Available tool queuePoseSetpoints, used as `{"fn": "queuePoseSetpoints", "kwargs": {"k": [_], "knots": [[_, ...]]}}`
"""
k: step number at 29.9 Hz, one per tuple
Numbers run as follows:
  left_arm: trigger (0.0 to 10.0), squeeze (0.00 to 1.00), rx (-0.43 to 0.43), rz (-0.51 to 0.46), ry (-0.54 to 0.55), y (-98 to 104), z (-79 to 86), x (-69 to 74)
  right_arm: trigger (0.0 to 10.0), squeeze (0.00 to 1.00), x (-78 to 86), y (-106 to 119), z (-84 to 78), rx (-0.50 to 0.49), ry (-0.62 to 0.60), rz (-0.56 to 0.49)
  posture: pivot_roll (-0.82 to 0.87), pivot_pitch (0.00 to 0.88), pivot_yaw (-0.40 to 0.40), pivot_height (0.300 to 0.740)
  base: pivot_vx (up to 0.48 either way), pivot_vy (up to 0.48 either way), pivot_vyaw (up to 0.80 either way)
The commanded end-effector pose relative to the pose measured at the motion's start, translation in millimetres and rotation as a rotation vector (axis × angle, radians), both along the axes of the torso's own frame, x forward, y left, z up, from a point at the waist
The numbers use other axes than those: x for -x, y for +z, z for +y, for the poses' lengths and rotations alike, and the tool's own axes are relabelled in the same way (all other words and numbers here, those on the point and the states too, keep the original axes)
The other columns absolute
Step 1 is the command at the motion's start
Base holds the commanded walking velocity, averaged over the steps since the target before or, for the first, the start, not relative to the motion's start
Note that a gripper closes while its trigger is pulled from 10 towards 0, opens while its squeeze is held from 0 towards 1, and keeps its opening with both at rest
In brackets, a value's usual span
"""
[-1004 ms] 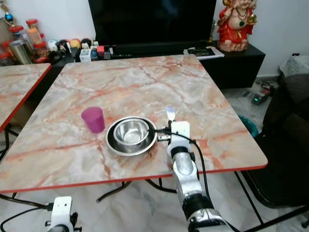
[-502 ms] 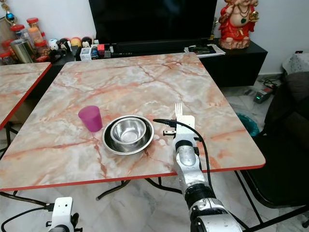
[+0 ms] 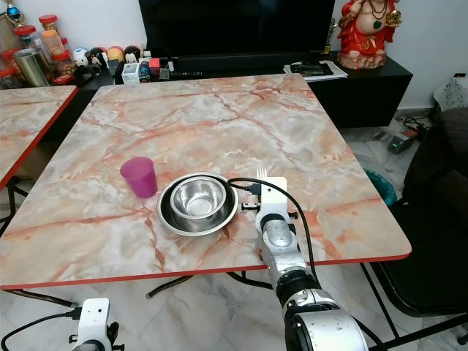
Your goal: Setting the table
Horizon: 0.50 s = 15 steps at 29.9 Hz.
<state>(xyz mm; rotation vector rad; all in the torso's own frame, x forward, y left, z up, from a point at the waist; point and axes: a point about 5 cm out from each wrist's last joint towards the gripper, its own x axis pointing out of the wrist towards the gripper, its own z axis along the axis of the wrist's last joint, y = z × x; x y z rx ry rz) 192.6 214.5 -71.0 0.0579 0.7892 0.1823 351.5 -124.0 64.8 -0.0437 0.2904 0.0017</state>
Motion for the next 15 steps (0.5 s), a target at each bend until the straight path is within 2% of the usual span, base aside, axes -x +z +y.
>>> {"fn": "queuePoseSetpoints", "kwargs": {"k": [1,15], "knots": [[10.0,0.00,-0.006,0.008,0.016,0,5.8,2.1,10.0,0.00,-2.6,3,2.3,-0.004,0.001,0.005,0.05,0.000,0.045,0.740,0.000,0.000,0.00],[10.0,0.00,-0.009,0.013,0.013,0,6.3,2.1,10.0,0.00,2.7,-7,3.0,0.012,0.004,0.053,0.06,0.000,0.045,0.740,0.000,0.000,0.00]]}}
